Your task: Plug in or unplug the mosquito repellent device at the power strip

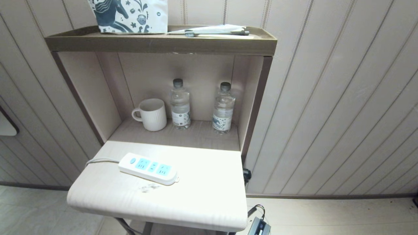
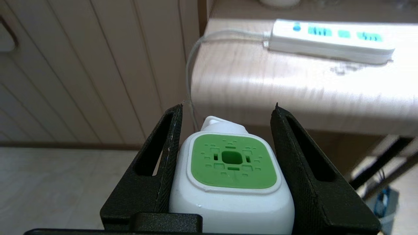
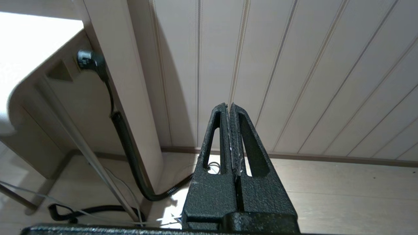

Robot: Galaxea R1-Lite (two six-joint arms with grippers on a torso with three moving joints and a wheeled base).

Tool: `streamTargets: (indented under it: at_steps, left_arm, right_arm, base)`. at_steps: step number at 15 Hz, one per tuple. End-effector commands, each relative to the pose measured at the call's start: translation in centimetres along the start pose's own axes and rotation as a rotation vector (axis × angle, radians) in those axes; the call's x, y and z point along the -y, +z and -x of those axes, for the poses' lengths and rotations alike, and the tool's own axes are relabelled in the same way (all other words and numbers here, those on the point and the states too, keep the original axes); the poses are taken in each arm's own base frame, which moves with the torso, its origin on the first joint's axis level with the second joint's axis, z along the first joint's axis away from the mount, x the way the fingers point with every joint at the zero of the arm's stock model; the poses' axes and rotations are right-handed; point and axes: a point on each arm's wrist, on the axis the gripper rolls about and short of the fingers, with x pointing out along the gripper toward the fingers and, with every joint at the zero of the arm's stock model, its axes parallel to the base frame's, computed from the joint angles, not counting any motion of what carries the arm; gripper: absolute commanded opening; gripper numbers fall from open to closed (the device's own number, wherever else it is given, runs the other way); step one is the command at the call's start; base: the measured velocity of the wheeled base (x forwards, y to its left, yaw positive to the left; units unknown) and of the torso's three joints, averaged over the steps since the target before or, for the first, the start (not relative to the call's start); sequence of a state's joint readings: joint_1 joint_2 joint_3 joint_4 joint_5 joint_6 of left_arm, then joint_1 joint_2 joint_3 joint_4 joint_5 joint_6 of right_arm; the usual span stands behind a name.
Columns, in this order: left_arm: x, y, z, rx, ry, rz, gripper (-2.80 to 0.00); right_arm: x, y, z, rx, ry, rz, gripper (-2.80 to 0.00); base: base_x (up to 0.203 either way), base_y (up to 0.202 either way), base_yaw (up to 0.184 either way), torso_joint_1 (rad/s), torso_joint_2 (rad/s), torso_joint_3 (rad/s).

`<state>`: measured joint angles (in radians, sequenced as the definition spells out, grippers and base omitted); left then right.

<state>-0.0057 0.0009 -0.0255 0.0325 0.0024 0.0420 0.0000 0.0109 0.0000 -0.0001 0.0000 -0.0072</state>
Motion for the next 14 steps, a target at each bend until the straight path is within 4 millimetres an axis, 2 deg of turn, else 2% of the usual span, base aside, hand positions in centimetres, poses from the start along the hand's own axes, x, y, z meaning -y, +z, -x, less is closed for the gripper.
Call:
streamTargets:
  at_steps: [1, 2, 5, 9, 14]
  left_arm:
    - [-0.1, 2.8, 0.6, 0.085, 0.011, 0.004, -2.80]
    - [-0.2, 4.6, 0.8, 0.114, 0.018, 0.010, -2.80]
    - [-0.4, 8.0, -0.4, 0.157, 0.039, 0.029, -2.80]
    - [-0.4, 8.1, -0.4, 0.159, 0.040, 0.030, -2.80]
    - [-0.4, 8.1, -0.4, 0.159, 0.040, 0.030, -2.80]
  right_arm:
    - [0.0, 0.0, 0.0, 0.000, 0.000, 0.000, -2.80]
    - [0.0, 0.0, 0.0, 0.000, 0.000, 0.000, -2.80]
    - [0.0, 0.0, 0.0, 0.000, 0.000, 0.000, -2.80]
    - [0.0, 0.0, 0.0, 0.000, 0.000, 0.000, -2.80]
    - [0.0, 0.0, 0.0, 0.000, 0.000, 0.000, -2.80]
  base:
    - [0.000, 0.000, 0.000, -0.212, 0.52, 0.287]
    - [0.000, 0.000, 0.000, -0.213, 0.51, 0.294]
    - [0.000, 0.000, 0.000, -0.194, 0.48, 0.286]
    - [0.000, 0.000, 0.000, -0.152, 0.40, 0.238]
    - [0.000, 0.000, 0.000, -0.031, 0.10, 0.064]
